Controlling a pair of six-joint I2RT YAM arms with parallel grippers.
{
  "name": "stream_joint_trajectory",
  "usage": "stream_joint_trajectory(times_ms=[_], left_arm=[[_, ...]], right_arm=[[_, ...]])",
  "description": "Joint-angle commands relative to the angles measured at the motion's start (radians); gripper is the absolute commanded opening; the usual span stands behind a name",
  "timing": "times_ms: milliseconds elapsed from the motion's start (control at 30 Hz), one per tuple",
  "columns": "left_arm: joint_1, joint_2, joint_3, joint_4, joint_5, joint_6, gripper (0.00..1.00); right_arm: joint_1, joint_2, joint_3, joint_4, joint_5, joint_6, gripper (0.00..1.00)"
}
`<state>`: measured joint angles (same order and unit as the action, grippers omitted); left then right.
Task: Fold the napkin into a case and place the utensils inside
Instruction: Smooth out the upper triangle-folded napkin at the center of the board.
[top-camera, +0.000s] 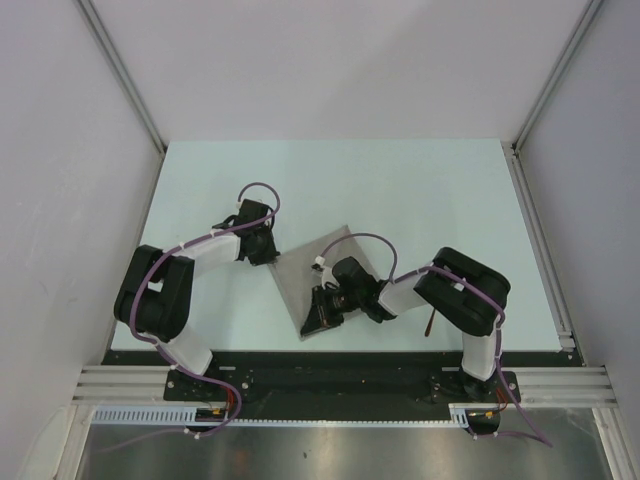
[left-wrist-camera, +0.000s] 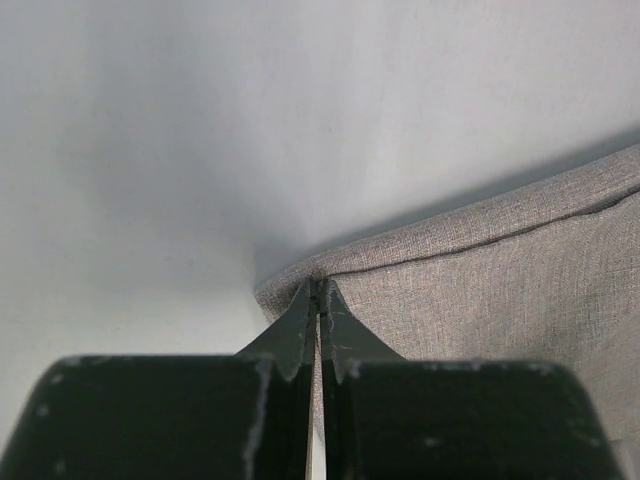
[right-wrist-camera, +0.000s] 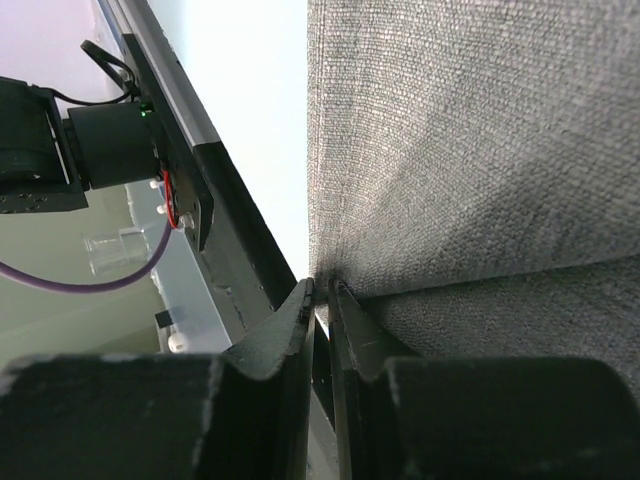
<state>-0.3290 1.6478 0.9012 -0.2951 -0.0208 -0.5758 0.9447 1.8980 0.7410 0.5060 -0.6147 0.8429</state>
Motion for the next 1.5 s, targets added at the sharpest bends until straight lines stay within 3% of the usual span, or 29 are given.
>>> stream_joint_trajectory(times_ms=[0, 167, 300, 400, 633, 800, 933, 1267, 1467], left_arm=[[0.007, -0.005, 0.015, 0.02, -0.016, 0.001, 0.0], [0.007, -0.009, 0.015, 0.017, -0.016, -0.002, 0.0], [0.007, -0.014, 0.007, 0.021, -0.013, -0.004, 0.0], [0.007, -0.016, 0.013, 0.013, -0.019, 0.001, 0.0], [0.007, -0.011, 0.015, 0.016, -0.01, -0.004, 0.0], [0.007, -0.014, 0.013, 0.019, -0.011, -0.006, 0.0], [0.007, -0.013, 0.01, 0.025, -0.005, -0.009, 0.0], [0.007, -0.002, 0.005, 0.036, 0.004, -0.013, 0.0], [0.007, -0.016, 0.01, 0.033, 0.005, -0.015, 0.0]], right_arm=[[-0.01, -0.036, -0.002, -0.064, 0.02, -0.056, 0.15], [-0.076, -0.164, 0.04, -0.165, -0.007, -0.09, 0.18], [-0.206, -0.198, 0.164, -0.317, 0.006, -0.197, 0.26], [-0.32, -0.174, 0.218, -0.363, -0.017, -0.24, 0.34], [-0.483, -0.001, 0.437, -0.382, -0.094, -0.274, 0.34], [-0.514, 0.099, 0.572, -0.419, -0.118, -0.288, 0.22], [-0.527, 0.157, 0.58, -0.364, -0.138, -0.265, 0.2], [-0.569, 0.352, 0.65, -0.306, -0.18, -0.298, 0.2], [-0.563, 0.244, 0.669, -0.469, -0.132, -0.356, 0.26]])
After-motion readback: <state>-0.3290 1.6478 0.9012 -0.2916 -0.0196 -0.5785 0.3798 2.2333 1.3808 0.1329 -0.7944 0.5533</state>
